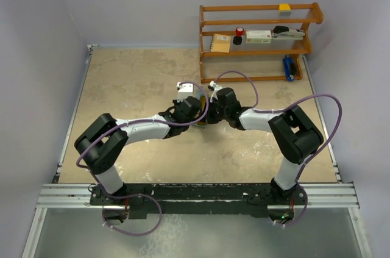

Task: Organize the sunglasses
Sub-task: Adjust the glasses cleaning cloth in the sunglasses case, then close the sunglasses case at the center of the board.

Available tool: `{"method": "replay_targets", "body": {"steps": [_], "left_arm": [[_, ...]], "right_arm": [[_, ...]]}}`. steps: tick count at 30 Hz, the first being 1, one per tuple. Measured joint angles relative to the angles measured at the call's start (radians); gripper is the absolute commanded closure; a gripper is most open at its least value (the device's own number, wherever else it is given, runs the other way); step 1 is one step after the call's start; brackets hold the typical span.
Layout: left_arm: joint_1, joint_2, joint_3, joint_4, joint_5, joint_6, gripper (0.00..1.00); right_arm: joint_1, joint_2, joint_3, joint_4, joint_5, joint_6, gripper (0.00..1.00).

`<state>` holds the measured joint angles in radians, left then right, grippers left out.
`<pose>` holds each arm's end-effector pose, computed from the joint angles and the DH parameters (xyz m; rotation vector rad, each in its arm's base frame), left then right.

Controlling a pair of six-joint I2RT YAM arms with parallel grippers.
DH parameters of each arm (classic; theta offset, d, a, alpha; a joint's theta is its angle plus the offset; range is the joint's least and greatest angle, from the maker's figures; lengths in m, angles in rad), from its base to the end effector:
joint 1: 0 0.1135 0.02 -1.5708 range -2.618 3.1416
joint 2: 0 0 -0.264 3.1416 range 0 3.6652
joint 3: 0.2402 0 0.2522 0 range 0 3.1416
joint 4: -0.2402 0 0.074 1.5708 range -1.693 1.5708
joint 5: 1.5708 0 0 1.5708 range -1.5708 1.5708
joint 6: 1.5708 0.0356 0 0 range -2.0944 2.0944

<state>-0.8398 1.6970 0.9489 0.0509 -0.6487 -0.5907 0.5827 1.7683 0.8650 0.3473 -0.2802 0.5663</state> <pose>0.2511 -0.2478 0.1870 -0.0657 2.1088 -0.1091 0.2972 0.2077 0.1600 -0.1953 2.2537 0.9483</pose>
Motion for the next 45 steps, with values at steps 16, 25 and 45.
{"method": "replay_targets", "body": {"steps": [16, 25, 45], "left_arm": [[0.001, 0.000, 0.000, 0.000, 0.001, 0.001, 0.94], [0.002, 0.000, 0.000, 0.000, 0.009, 0.000, 0.94], [0.058, -0.011, 0.069, -0.061, 0.071, 0.052, 0.72]], "right_arm": [[0.000, -0.164, -0.002, -0.078, 0.009, -0.020, 1.00], [-0.057, -0.249, -0.041, -0.122, 0.098, -0.026, 1.00], [-0.108, -0.058, -0.074, -0.067, 0.129, -0.013, 1.00]]}}
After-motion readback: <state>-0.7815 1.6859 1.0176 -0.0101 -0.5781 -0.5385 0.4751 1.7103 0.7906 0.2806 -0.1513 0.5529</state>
